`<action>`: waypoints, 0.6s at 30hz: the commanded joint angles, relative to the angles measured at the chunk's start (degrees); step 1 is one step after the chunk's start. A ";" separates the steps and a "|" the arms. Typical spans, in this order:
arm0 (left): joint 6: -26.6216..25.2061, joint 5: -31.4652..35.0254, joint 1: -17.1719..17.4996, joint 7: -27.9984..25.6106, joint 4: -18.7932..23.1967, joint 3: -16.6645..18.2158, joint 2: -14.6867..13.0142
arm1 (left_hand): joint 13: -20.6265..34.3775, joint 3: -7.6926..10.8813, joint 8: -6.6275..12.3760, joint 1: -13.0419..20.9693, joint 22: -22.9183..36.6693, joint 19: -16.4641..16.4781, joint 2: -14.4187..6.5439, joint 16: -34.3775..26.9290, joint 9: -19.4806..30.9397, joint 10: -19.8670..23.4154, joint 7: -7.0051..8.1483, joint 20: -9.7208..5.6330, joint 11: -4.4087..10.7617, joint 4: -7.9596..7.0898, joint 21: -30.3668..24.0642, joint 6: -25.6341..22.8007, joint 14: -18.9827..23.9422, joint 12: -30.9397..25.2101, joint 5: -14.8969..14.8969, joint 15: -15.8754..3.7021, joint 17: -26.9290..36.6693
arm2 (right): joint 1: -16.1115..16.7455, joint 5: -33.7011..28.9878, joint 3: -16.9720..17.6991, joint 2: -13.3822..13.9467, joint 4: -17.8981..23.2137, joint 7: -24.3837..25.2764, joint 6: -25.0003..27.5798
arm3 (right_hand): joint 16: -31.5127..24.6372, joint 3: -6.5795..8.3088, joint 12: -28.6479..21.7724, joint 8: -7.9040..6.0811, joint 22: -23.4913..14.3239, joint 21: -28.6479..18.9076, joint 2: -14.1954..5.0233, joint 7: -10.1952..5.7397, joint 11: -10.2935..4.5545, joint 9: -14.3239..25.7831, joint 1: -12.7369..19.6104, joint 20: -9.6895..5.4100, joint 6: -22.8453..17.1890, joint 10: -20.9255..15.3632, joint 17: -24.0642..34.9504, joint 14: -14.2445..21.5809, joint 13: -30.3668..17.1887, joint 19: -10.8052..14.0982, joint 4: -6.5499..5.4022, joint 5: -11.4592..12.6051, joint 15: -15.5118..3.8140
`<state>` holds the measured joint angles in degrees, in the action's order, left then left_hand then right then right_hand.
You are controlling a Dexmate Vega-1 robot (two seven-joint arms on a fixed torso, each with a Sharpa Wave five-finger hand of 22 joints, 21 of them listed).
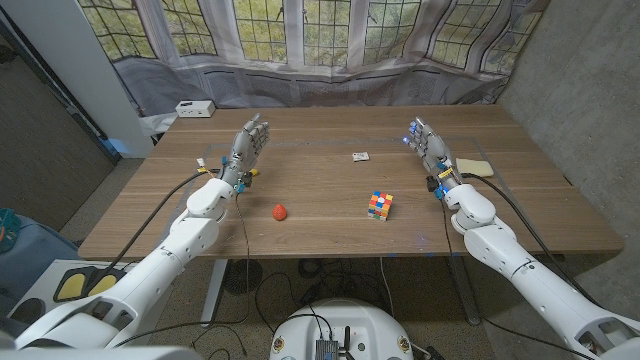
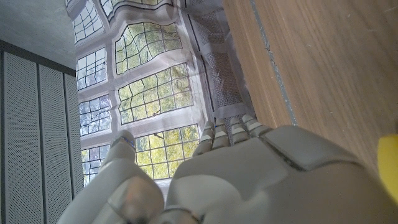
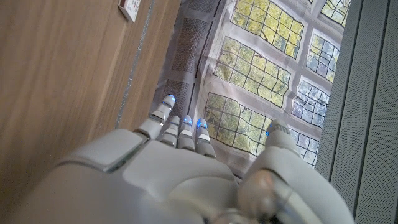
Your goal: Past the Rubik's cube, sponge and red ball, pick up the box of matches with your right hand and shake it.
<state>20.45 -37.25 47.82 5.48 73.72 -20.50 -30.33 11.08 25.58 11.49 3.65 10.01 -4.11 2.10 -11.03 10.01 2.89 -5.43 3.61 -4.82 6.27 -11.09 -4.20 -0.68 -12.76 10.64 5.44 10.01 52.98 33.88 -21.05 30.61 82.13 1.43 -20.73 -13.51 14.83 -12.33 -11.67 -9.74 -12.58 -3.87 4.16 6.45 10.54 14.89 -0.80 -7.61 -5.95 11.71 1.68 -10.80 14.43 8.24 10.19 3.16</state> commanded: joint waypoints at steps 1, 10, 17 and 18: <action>-1.30 0.14 -0.27 -1.70 0.97 -0.57 1.14 | 0.07 0.35 0.25 0.60 0.29 0.35 -0.49 -0.41 0.12 0.77 -0.23 0.02 -0.11 0.24 -0.51 -0.64 0.74 -0.55 0.20 0.13 0.23 | -2.49 0.15 -0.87 -1.95 -3.68 -3.56 -2.92 | -0.53 0.27 -0.22 -0.21 -0.18 -0.40 -0.12 0.25 -0.30 0.22 0.53 -0.21 -0.65 -0.37 0.30 1.00 -0.27 1.17 -0.02 0.00 0.08; -0.77 1.68 0.33 -5.29 2.56 -0.91 2.44 | 0.08 0.38 0.29 0.76 0.29 0.92 -0.66 -0.49 0.12 1.39 -0.24 0.08 0.01 0.32 -0.68 -1.32 1.36 -0.69 0.15 -0.04 0.23 | -4.82 2.33 -0.52 -1.87 -7.90 -9.36 -5.06 | -0.43 0.27 -0.14 -0.25 -0.20 -0.24 -0.12 0.32 -0.08 0.23 0.64 0.02 -0.97 -0.43 0.43 0.85 -0.31 1.13 0.01 -0.05 0.13; -1.61 1.66 1.02 -6.55 4.83 -1.08 2.68 | 0.09 0.36 0.43 0.93 0.29 2.01 -0.76 -0.67 0.13 2.49 -0.31 0.23 -0.22 0.44 -0.99 -2.47 2.49 -0.96 0.08 0.02 0.22 | -4.66 2.85 -0.14 -1.04 -7.63 -10.10 -4.68 | -0.38 0.30 -0.35 -0.46 -0.22 -0.07 -0.14 0.39 -0.08 0.25 0.80 0.08 -1.73 -1.18 0.50 0.87 -0.35 1.07 0.06 -0.07 0.25; -1.32 1.45 0.95 -6.03 4.65 -1.11 2.79 | 0.09 0.35 0.43 0.94 0.29 2.03 -0.77 -0.66 0.13 2.49 -0.29 0.24 -0.23 0.44 -0.99 -2.51 2.50 -0.95 0.08 0.00 0.22 | -4.36 2.98 0.04 -1.06 -7.24 -9.70 -4.64 | -0.37 0.30 -0.33 -0.44 -0.22 -0.06 -0.15 0.42 -0.14 0.25 0.82 0.09 -1.72 -1.18 0.51 0.87 -0.35 1.08 0.06 -0.07 0.21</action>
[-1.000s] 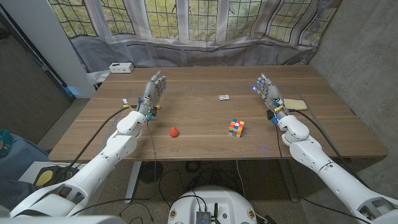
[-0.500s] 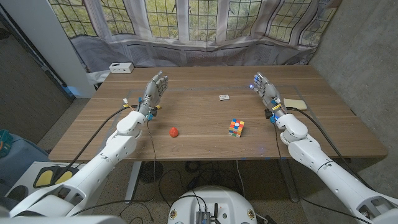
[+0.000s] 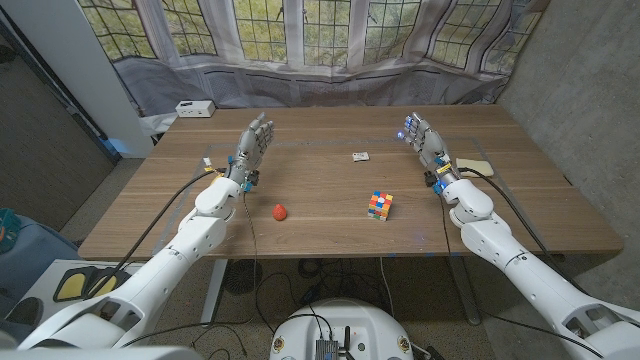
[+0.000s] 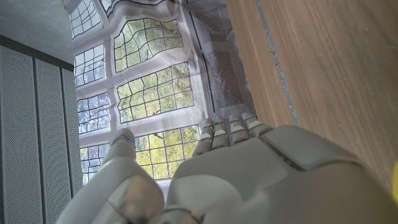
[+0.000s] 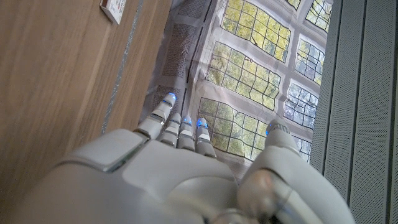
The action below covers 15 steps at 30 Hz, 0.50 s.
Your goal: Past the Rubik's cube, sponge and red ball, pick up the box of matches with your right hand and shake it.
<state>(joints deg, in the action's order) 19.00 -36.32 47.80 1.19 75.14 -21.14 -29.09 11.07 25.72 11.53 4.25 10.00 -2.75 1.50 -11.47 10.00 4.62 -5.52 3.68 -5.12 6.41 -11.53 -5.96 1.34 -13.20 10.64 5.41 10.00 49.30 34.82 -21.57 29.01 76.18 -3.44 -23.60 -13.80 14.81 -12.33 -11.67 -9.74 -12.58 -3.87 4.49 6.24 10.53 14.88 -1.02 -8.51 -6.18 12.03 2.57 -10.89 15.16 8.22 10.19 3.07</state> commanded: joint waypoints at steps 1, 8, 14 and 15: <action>0.25 0.19 0.94 -1.19 3.20 -0.46 1.59 | 0.09 0.21 0.37 0.36 0.29 0.69 -0.18 -0.21 0.14 0.75 -0.20 0.23 0.12 0.32 -0.53 -0.79 0.53 -0.49 0.07 0.10 0.22 | -0.38 2.18 0.72 0.61 -0.80 -4.56 -1.69 | -0.09 0.32 -0.34 -0.44 -0.22 -0.08 -0.16 0.09 0.07 0.26 0.84 0.27 -0.85 -0.99 0.20 0.03 -0.26 0.43 0.08 -0.08 0.33; -0.56 1.80 0.50 -1.65 4.26 -0.91 0.51 | 0.10 0.21 0.28 0.45 0.29 0.78 -0.25 -0.11 0.14 0.92 -0.18 0.49 0.02 0.37 -0.49 -1.01 0.66 -0.46 0.05 0.12 0.22 | 1.82 0.48 1.25 2.70 4.43 -1.16 0.08 | -0.18 0.40 -0.45 -0.38 -0.23 -0.09 -0.23 0.13 0.08 0.27 1.10 0.32 -0.95 -1.54 0.23 0.45 -0.29 0.80 0.17 -0.06 0.37; -0.69 1.63 -0.52 -0.08 2.96 -1.03 0.14 | 0.10 0.20 0.18 0.48 0.30 0.73 -0.29 -0.03 0.14 0.85 -0.17 0.64 -0.07 0.39 -0.43 -1.02 0.65 -0.38 0.03 0.18 0.22 | 2.51 -1.05 1.19 2.89 5.81 0.55 -0.23 | -0.13 0.58 -0.44 -0.33 -0.23 -0.03 -0.38 0.11 0.06 0.27 1.47 0.27 -0.95 -1.69 0.21 0.51 -0.30 0.87 0.31 0.01 0.39; -0.68 1.52 -0.51 0.10 2.94 -1.01 0.09 | 0.10 0.19 0.17 0.49 0.30 0.74 -0.30 -0.02 0.14 0.86 -0.15 0.69 -0.11 0.39 -0.43 -1.03 0.66 -0.37 0.03 0.18 0.23 | 2.68 -1.63 1.17 2.92 6.10 1.13 -0.39 | -0.13 0.60 -0.44 -0.33 -0.23 -0.02 -0.40 0.12 0.05 0.27 1.53 0.27 -0.96 -1.71 0.21 0.53 -0.30 0.88 0.33 0.02 0.43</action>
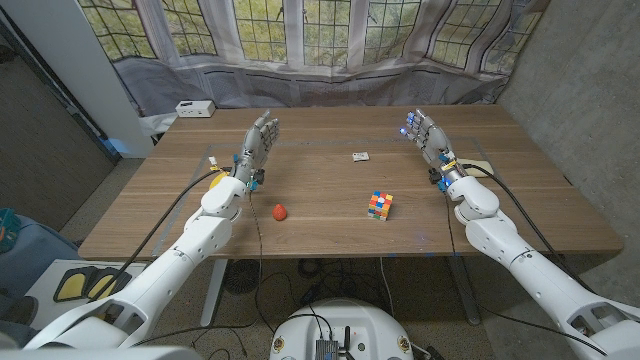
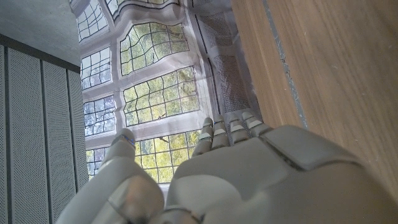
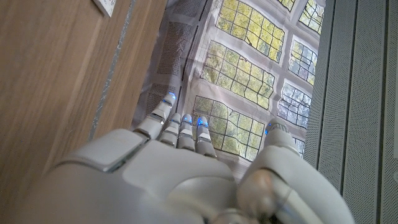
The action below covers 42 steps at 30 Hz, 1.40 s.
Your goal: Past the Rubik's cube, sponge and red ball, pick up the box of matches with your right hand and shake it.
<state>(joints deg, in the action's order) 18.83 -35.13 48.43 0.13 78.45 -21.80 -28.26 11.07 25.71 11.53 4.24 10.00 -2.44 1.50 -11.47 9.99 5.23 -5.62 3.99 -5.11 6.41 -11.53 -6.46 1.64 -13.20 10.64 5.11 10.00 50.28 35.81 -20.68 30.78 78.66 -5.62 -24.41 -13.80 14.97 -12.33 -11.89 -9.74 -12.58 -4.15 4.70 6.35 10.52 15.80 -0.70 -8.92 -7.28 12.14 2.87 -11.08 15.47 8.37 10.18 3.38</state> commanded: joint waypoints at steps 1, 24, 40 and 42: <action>-0.38 0.37 -1.13 1.24 -0.42 -0.34 -0.77 | 0.11 0.20 0.16 0.49 0.30 0.43 -0.30 -0.01 0.15 0.25 -0.07 0.39 -0.10 0.40 -0.42 -0.53 0.36 -0.36 0.03 0.49 0.23 | 1.83 -3.15 0.26 1.25 3.88 3.75 0.33 | -0.13 0.49 -0.43 -0.11 -0.23 0.00 -0.14 -0.10 -0.10 0.28 0.70 -0.02 -0.59 -0.62 0.09 0.26 -0.12 0.57 0.22 0.03 0.09; 1.26 -0.44 -1.70 4.81 -2.35 -0.15 -1.43 | 0.13 0.45 -0.03 0.66 0.33 0.16 -1.37 0.24 0.17 0.44 -0.38 1.46 -0.26 0.21 -0.14 -1.26 0.57 -0.13 -0.04 0.70 0.28 | 2.13 -12.47 -0.92 2.09 8.71 11.26 1.44 | 0.11 3.97 -0.23 -0.40 -0.17 0.31 -0.98 -1.10 -1.19 0.33 9.29 0.40 -1.58 -2.01 -0.24 2.11 -0.21 2.38 2.27 1.00 -0.23; 1.07 -0.72 -1.98 5.17 -2.94 -0.16 -1.33 | 0.14 2.76 0.04 1.48 0.40 -0.05 -6.82 0.43 0.19 0.84 -0.94 1.58 -0.86 -1.06 -0.03 -3.09 0.76 0.11 -0.30 1.02 0.30 | 0.23 -19.44 -2.22 3.46 10.40 14.78 4.91 | 0.10 5.24 -0.36 -0.63 -0.17 0.51 -0.86 -2.46 -2.23 0.40 13.20 0.87 -2.67 -3.27 -0.22 3.00 -0.31 2.91 2.34 1.13 -0.24; 1.42 -0.35 -1.94 5.15 -2.94 -0.19 -1.48 | 0.14 2.74 0.04 1.46 0.40 -0.09 -6.78 0.43 0.19 0.93 -0.88 1.49 -0.83 -1.05 -0.01 -3.17 0.78 0.09 -0.34 0.96 0.29 | -0.05 -20.47 -2.39 3.68 10.66 15.26 5.43 | 0.19 5.62 -0.25 -0.58 -0.17 0.66 -0.70 -2.95 -2.87 0.42 14.52 1.22 -2.64 -3.27 -0.22 3.04 -0.35 2.82 2.39 1.11 -0.13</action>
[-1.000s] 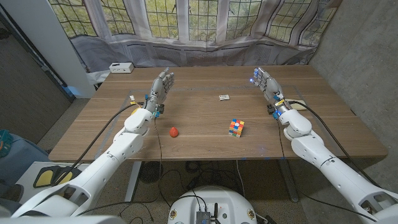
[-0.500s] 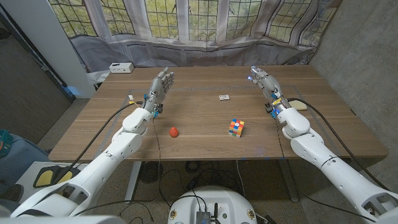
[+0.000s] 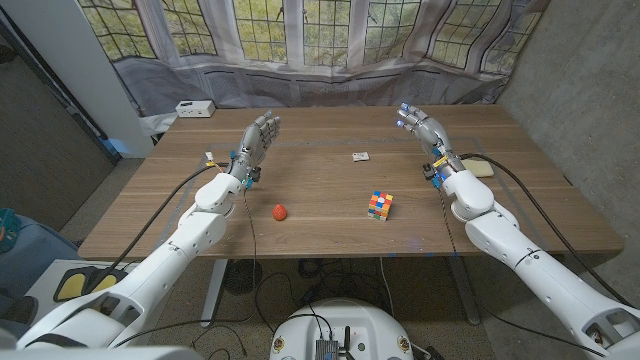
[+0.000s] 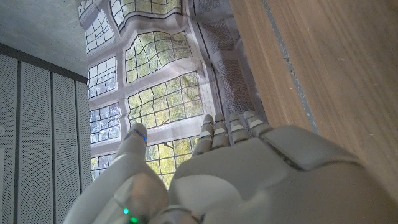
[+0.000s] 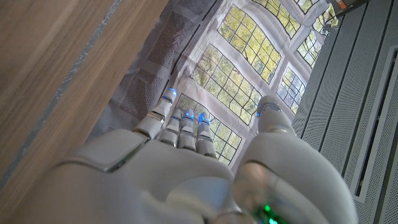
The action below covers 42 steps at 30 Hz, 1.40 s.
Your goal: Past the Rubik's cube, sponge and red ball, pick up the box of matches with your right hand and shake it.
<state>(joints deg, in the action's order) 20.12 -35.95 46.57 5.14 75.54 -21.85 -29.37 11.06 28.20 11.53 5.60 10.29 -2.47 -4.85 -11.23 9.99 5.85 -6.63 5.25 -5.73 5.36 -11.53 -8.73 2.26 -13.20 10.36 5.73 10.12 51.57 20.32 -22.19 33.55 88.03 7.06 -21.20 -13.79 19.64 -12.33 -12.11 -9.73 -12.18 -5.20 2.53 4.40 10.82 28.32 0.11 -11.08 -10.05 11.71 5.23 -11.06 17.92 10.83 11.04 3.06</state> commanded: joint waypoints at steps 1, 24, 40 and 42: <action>0.25 0.49 0.06 0.03 0.13 -0.09 -0.39 | 0.15 0.19 0.02 0.06 0.11 -0.33 -0.29 0.20 0.19 0.27 0.08 0.13 -0.29 0.01 0.10 -0.96 0.16 0.12 -0.12 0.30 0.17 | -1.50 -5.30 -0.96 0.95 1.35 2.70 2.40 | 0.18 1.07 -0.23 -0.34 -0.17 0.27 0.44 -1.16 -0.85 0.14 2.52 0.54 -0.45 -0.55 0.22 0.80 -0.38 0.46 -0.06 0.23 0.24; 0.02 1.74 2.27 -3.40 3.13 0.75 -1.52 | 0.15 -0.83 -0.24 -0.62 0.08 -1.01 1.75 0.18 0.17 0.84 0.37 -0.46 0.07 0.39 0.29 -1.53 0.60 0.12 -0.46 -0.15 0.15 | -4.50 -19.05 -3.90 3.73 4.40 7.80 9.46 | 0.18 1.71 -0.22 -0.25 -0.19 0.59 1.15 -2.10 -2.01 0.22 5.73 1.13 -0.70 -1.35 0.32 1.42 -0.51 0.33 -0.29 -0.05 0.23; -0.86 1.94 3.30 -4.34 4.90 0.45 -1.64 | 0.16 -1.21 -0.32 -0.84 0.07 -1.07 2.43 0.22 0.18 1.14 0.43 -0.07 0.26 0.57 0.26 -1.96 0.82 0.16 -0.40 -0.14 0.13 | -5.55 -25.39 -5.37 5.10 6.35 9.44 13.12 | 0.09 1.73 -0.34 -0.40 -0.20 0.75 1.59 -2.42 -2.20 0.25 6.78 1.46 -1.45 -2.08 0.41 1.81 -0.56 0.10 -0.59 -0.26 0.15; -0.93 1.97 3.42 -4.39 5.15 0.45 -1.73 | 0.16 -1.23 -0.32 -0.85 0.07 -1.08 2.47 0.23 0.18 1.12 0.40 -0.10 0.18 0.58 0.26 -1.99 0.81 0.18 -0.40 -0.11 0.13 | -5.82 -26.50 -5.73 5.22 6.70 9.64 13.90 | 0.10 1.72 -0.35 -0.42 -0.20 0.76 1.63 -2.44 -2.22 0.26 6.84 1.43 -1.54 -2.16 0.42 1.82 -0.56 0.10 -0.63 -0.28 0.09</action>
<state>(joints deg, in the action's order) 19.73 -34.19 48.78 1.56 78.72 -21.29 -30.82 11.06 27.26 11.22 4.54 10.27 -3.49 -3.17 -11.01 9.98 6.66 -6.24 4.82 -5.73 5.77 -11.21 -10.14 2.56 -13.03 9.92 5.42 10.13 46.62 1.37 -26.73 38.04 93.28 14.52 -12.06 -13.79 21.02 -12.33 -12.11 -9.73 -11.43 -3.71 0.28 2.24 10.80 34.64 1.05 -12.07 -11.77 11.87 6.50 -11.33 17.80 10.39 10.80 3.23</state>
